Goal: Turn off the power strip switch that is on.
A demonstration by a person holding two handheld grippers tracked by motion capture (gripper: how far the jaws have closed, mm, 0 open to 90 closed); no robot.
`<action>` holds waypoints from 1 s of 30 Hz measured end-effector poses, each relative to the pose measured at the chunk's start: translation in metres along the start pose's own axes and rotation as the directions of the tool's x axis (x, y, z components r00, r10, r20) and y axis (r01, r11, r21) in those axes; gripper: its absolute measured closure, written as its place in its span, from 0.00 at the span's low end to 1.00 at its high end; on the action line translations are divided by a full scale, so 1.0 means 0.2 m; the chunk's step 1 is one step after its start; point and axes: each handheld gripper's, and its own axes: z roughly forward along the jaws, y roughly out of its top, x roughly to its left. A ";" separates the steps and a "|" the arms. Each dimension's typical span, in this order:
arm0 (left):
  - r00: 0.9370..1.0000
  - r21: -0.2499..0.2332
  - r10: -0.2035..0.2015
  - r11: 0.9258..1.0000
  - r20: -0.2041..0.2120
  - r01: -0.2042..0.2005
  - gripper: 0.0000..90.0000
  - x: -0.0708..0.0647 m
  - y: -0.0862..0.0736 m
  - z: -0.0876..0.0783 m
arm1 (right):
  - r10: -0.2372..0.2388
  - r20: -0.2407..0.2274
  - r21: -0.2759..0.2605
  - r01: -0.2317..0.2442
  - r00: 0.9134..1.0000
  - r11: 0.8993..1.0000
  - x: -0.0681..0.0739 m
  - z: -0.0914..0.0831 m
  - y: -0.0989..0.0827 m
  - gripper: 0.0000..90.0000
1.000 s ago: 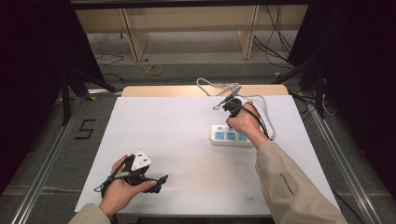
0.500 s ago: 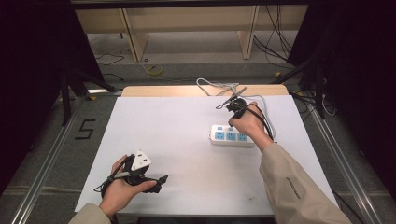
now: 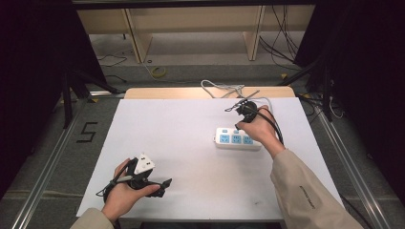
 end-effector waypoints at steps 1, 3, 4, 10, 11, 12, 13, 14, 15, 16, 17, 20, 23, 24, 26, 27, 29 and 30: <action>1.000 -0.001 -0.001 1.000 0.000 0.001 0.04 0.00 0.00 0.00 | 0.001 0.000 -0.001 -0.001 1.000 1.000 0.00 0.00 0.00 0.90; 1.000 -0.001 -0.001 1.000 0.000 0.001 0.04 0.00 0.00 0.00 | -0.002 -0.001 -0.008 0.002 1.000 1.000 0.00 -0.01 -0.01 0.89; 1.000 0.000 -0.001 1.000 -0.001 0.001 0.04 0.00 0.00 0.00 | -0.001 -0.001 -0.014 0.001 1.000 1.000 0.00 -0.01 -0.01 0.88; 1.000 -0.001 -0.001 1.000 -0.001 0.001 0.04 0.00 0.00 0.00 | -0.013 -0.008 -0.042 0.012 1.000 0.999 0.01 -0.03 -0.03 0.83; 1.000 0.000 -0.001 1.000 -0.001 0.001 0.04 0.00 0.00 0.00 | -0.015 -0.008 -0.048 0.015 1.000 0.999 0.01 -0.04 -0.03 0.82; 1.000 0.000 -0.002 1.000 -0.002 0.002 0.04 0.00 0.00 0.00 | -0.015 -0.008 -0.051 0.015 1.000 0.999 0.01 -0.04 -0.04 0.82; 1.000 0.000 -0.002 1.000 -0.002 0.002 0.04 0.00 0.00 0.00 | -0.019 -0.008 -0.056 0.018 1.000 0.998 0.01 -0.04 -0.04 0.81; 1.000 0.000 -0.003 1.000 -0.002 0.003 0.04 0.00 0.00 0.00 | -0.021 -0.009 -0.060 0.020 1.000 0.998 0.01 -0.05 -0.04 0.81; 1.000 -0.001 -0.003 1.000 -0.002 0.003 0.04 0.00 0.00 0.00 | -0.025 -0.009 -0.066 0.024 1.000 0.998 0.01 -0.05 -0.04 0.80; 1.000 -0.001 -0.003 1.000 -0.002 0.003 0.04 0.00 0.00 0.00 | -0.024 -0.007 -0.069 0.023 1.000 0.997 0.01 -0.06 -0.04 0.79; 1.000 0.002 -0.003 1.000 -0.001 0.003 0.04 0.00 0.00 0.00 | -0.026 -0.007 -0.070 0.026 1.000 0.997 0.02 -0.06 -0.05 0.79; 1.000 0.002 -0.004 1.000 0.000 0.004 0.04 0.00 0.00 0.00 | -0.033 -0.014 -0.081 0.032 0.999 0.996 0.03 -0.07 -0.05 0.77; 1.000 0.003 -0.005 1.000 -0.001 0.005 0.04 0.00 0.00 0.00 | -0.046 -0.019 -0.097 0.044 0.999 0.994 0.03 -0.09 -0.06 0.73; 1.000 0.002 -0.005 1.000 -0.001 0.005 0.04 0.00 0.00 0.00 | -0.051 -0.024 -0.102 0.048 0.998 0.994 0.04 -0.09 -0.06 0.72; 1.000 0.000 -0.006 1.000 -0.001 0.006 0.04 0.00 0.00 0.00 | -0.055 -0.030 -0.116 0.051 0.998 0.992 0.04 -0.10 -0.07 0.69; 1.000 0.000 -0.007 1.000 -0.001 0.007 0.04 0.00 0.00 0.00 | -0.059 -0.030 -0.122 0.055 0.998 0.991 0.04 -0.11 -0.08 0.68; 1.000 0.000 -0.007 1.000 -0.003 0.007 0.04 0.00 0.00 0.00 | -0.064 -0.035 -0.139 0.059 0.997 0.989 0.04 -0.12 -0.09 0.65; 1.000 0.001 -0.007 1.000 -0.002 0.007 0.04 0.01 0.00 0.00 | -0.065 -0.038 -0.145 0.059 0.997 0.988 0.05 -0.12 -0.10 0.63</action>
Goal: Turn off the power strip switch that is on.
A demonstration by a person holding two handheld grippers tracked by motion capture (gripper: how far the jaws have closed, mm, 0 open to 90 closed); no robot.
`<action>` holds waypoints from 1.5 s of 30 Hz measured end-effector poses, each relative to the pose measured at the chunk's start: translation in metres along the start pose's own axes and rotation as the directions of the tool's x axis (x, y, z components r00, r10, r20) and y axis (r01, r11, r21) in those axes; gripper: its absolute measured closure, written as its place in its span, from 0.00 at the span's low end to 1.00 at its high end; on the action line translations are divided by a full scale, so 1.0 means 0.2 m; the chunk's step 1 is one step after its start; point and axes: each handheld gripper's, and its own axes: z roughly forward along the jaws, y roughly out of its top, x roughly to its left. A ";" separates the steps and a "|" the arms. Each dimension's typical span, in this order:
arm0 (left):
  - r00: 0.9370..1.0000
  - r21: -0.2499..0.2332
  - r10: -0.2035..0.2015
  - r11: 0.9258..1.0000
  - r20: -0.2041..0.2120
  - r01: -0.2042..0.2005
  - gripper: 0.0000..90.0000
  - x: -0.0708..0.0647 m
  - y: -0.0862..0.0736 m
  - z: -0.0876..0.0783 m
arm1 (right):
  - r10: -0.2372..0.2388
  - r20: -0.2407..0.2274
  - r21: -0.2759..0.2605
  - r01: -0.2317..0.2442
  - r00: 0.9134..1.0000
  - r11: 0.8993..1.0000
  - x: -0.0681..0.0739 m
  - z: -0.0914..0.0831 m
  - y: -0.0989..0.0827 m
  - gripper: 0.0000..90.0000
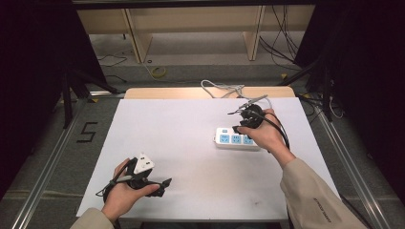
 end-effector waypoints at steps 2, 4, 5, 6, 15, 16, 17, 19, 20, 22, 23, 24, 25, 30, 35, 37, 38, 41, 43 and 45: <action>1.000 0.000 -0.001 1.000 0.000 0.001 0.04 0.00 0.00 0.00 | -0.009 -0.005 -0.019 0.009 1.000 1.000 0.00 -0.01 -0.02 0.60; 1.000 -0.001 -0.002 1.000 -0.001 0.002 0.04 0.00 0.00 0.00 | -0.019 -0.011 -0.030 0.019 1.000 0.999 0.00 -0.02 -0.03 0.57; 1.000 0.000 -0.001 1.000 0.000 0.001 0.04 0.00 0.00 0.00 | -0.025 -0.014 -0.036 0.025 1.000 0.999 0.01 -0.03 -0.04 0.56; 1.000 0.000 -0.001 1.000 -0.001 0.001 0.04 0.00 0.00 0.00 | -0.028 -0.016 -0.040 0.027 0.999 0.999 0.01 -0.03 -0.05 0.55; 1.000 0.000 -0.003 1.000 -0.004 0.003 0.04 0.00 0.00 0.00 | -0.047 -0.021 -0.076 0.046 0.999 0.996 0.00 -0.08 -0.11 0.45; 1.000 0.000 -0.004 1.000 -0.004 0.004 0.04 0.00 0.00 0.00 | -0.048 -0.025 -0.079 0.046 0.999 0.996 0.01 -0.08 -0.12 0.45; 1.000 0.000 -0.004 1.000 -0.004 0.004 0.04 0.00 0.00 0.00 | -0.051 -0.029 -0.084 0.048 0.998 0.995 0.00 -0.09 -0.13 0.44; 1.000 -0.002 -0.007 1.000 -0.004 0.007 0.04 0.00 0.00 0.00 | -0.049 -0.035 -0.080 0.046 0.998 0.996 0.01 -0.09 -0.14 0.43; 1.000 -0.002 -0.007 1.000 -0.004 0.007 0.04 0.00 0.00 0.00 | -0.048 -0.036 -0.080 0.045 0.998 0.996 0.01 -0.09 -0.15 0.43; 1.000 -0.002 -0.008 1.000 -0.003 0.008 0.04 0.00 0.00 0.00 | -0.047 -0.042 -0.086 0.043 0.998 0.995 0.01 -0.09 -0.17 0.41; 1.000 -0.002 -0.008 1.000 -0.004 0.008 0.04 0.00 0.00 0.00 | -0.047 -0.045 -0.089 0.043 0.998 0.995 0.01 -0.09 -0.18 0.40; 1.000 -0.002 -0.009 1.000 -0.004 0.009 0.04 0.00 0.00 0.00 | -0.050 -0.044 -0.087 0.046 0.998 0.995 0.01 -0.10 -0.18 0.40; 1.000 -0.003 -0.009 1.000 -0.004 0.009 0.04 0.00 0.00 0.00 | -0.053 -0.043 -0.093 0.048 0.998 0.994 0.01 -0.10 -0.19 0.39; 1.000 -0.003 -0.009 1.000 -0.004 0.009 0.04 0.00 0.00 0.00 | -0.048 -0.057 -0.114 0.041 0.997 0.993 0.02 -0.12 -0.24 0.38; 1.000 -0.003 -0.010 1.000 -0.005 0.010 0.04 0.00 0.00 0.00 | -0.044 -0.071 -0.140 0.034 0.997 0.990 0.03 -0.15 -0.31 0.37; 1.000 -0.003 -0.010 1.000 -0.006 0.010 0.04 0.00 0.00 0.00 | -0.048 -0.073 -0.153 0.037 0.996 0.988 0.03 -0.16 -0.33 0.37; 1.000 -0.003 -0.011 1.000 -0.004 0.011 0.04 0.00 0.00 0.00 | -0.047 -0.075 -0.162 0.034 0.996 0.986 0.04 -0.16 -0.35 0.37; 1.000 -0.002 -0.012 1.000 -0.005 0.012 0.04 0.00 0.00 0.00 | -0.046 -0.085 -0.186 0.029 0.995 0.982 0.04 -0.18 -0.39 0.36; 1.000 -0.003 -0.011 1.000 -0.007 0.011 0.04 0.00 0.00 0.00 | -0.048 -0.089 -0.201 0.030 0.995 0.979 0.05 -0.19 -0.42 0.36; 1.000 -0.003 -0.012 1.000 -0.007 0.012 0.04 0.00 0.00 0.00 | -0.043 -0.098 -0.215 0.021 0.994 0.976 0.05 -0.20 -0.46 0.36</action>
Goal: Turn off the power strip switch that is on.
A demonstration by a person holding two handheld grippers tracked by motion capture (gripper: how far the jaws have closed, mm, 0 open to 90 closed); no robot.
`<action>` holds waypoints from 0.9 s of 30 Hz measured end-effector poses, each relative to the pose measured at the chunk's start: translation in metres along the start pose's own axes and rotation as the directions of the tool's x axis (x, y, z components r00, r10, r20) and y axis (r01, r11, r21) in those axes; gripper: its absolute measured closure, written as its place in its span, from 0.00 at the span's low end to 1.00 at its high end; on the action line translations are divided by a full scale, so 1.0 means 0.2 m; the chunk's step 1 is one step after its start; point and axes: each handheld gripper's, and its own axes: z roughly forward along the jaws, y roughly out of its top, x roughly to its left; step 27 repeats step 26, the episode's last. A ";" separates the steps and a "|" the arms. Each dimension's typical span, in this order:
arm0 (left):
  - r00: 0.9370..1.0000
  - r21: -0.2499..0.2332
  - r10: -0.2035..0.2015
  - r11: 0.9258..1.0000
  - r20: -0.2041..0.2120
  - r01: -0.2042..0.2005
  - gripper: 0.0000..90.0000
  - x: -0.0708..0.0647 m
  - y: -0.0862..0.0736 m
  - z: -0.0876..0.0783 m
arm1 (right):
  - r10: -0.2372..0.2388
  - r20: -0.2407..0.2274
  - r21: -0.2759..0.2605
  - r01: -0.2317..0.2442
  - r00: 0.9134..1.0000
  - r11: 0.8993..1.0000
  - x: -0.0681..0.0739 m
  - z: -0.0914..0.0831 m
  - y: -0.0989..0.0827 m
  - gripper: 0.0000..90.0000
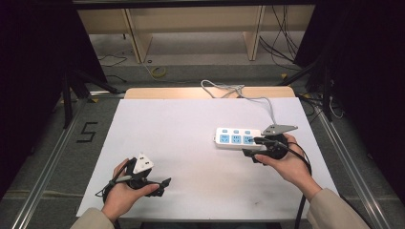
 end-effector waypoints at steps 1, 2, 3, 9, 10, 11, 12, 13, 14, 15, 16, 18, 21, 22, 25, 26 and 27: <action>1.000 0.000 0.000 1.000 0.000 0.000 0.04 0.00 0.00 0.00 | 0.000 -0.001 -0.008 0.000 1.000 1.000 0.00 -0.01 -0.02 0.36; 1.000 0.001 0.000 1.000 0.000 0.000 0.04 0.00 0.00 0.00 | 0.000 -0.001 -0.016 0.000 1.000 1.000 0.01 -0.01 -0.04 0.36; 1.000 0.001 0.000 1.000 0.000 0.000 0.04 0.00 0.00 0.00 | 0.007 -0.003 -0.026 -0.007 1.000 1.000 0.01 -0.02 -0.06 0.36; 1.000 0.002 0.002 1.000 0.000 -0.002 0.04 0.00 0.00 0.00 | 0.018 -0.011 -0.064 -0.019 1.000 0.998 0.03 -0.07 -0.16 0.36; 1.000 0.002 0.003 1.000 0.000 -0.003 0.04 0.00 0.00 0.00 | 0.022 -0.010 -0.063 -0.023 1.000 0.998 0.04 -0.08 -0.17 0.36; 1.000 0.001 0.002 1.000 0.000 -0.002 0.04 0.00 0.00 0.00 | 0.022 -0.011 -0.056 -0.023 1.000 0.998 0.04 -0.08 -0.19 0.36; 1.000 0.000 0.003 1.000 -0.001 -0.003 0.04 0.00 0.00 0.00 | 0.020 -0.011 -0.047 -0.021 1.000 0.999 0.05 -0.08 -0.20 0.36; 1.000 0.001 0.004 1.000 -0.002 -0.004 0.04 0.00 0.00 0.00 | 0.013 -0.008 -0.041 -0.014 1.000 0.999 0.06 -0.07 -0.21 0.36; 1.000 0.000 0.004 1.000 -0.001 -0.004 0.04 0.00 0.00 0.00 | 0.007 -0.007 -0.039 -0.007 1.000 0.999 0.06 -0.07 -0.22 0.36; 1.000 0.000 0.004 1.000 -0.002 -0.004 0.04 0.00 0.00 0.00 | 0.011 -0.012 -0.040 -0.011 1.000 0.999 0.07 -0.07 -0.22 0.36; 1.000 0.000 0.004 1.000 -0.002 -0.004 0.04 0.00 0.00 0.00 | 0.012 -0.015 -0.043 -0.012 1.000 0.999 0.07 -0.07 -0.22 0.36; 1.000 -0.001 0.001 1.000 -0.001 -0.001 0.04 0.00 0.00 0.00 | 0.007 -0.012 -0.052 -0.008 1.000 0.999 0.08 -0.08 -0.22 0.36; 1.000 -0.002 0.001 1.000 -0.003 -0.001 0.04 0.00 0.00 -0.01 | 0.004 -0.003 -0.069 -0.004 1.000 0.998 0.08 -0.10 -0.22 0.36; 1.000 -0.002 0.000 1.000 -0.003 0.000 0.04 0.00 0.00 0.00 | 0.008 -0.003 -0.075 -0.008 1.000 0.997 0.08 -0.10 -0.22 0.36; 1.000 0.003 0.003 1.000 0.001 -0.003 0.04 0.00 0.00 0.00 | 0.015 0.004 -0.085 -0.015 1.000 0.996 0.08 -0.12 -0.23 0.36; 1.000 0.006 0.004 1.000 0.002 -0.004 0.04 0.00 0.01 0.00 | 0.023 0.005 -0.084 -0.022 1.000 0.996 0.07 -0.13 -0.23 0.36; 1.000 0.006 0.004 1.000 0.002 -0.004 0.04 0.00 0.01 0.00 | 0.023 0.005 -0.084 -0.022 1.000 0.996 0.07 -0.13 -0.23 0.36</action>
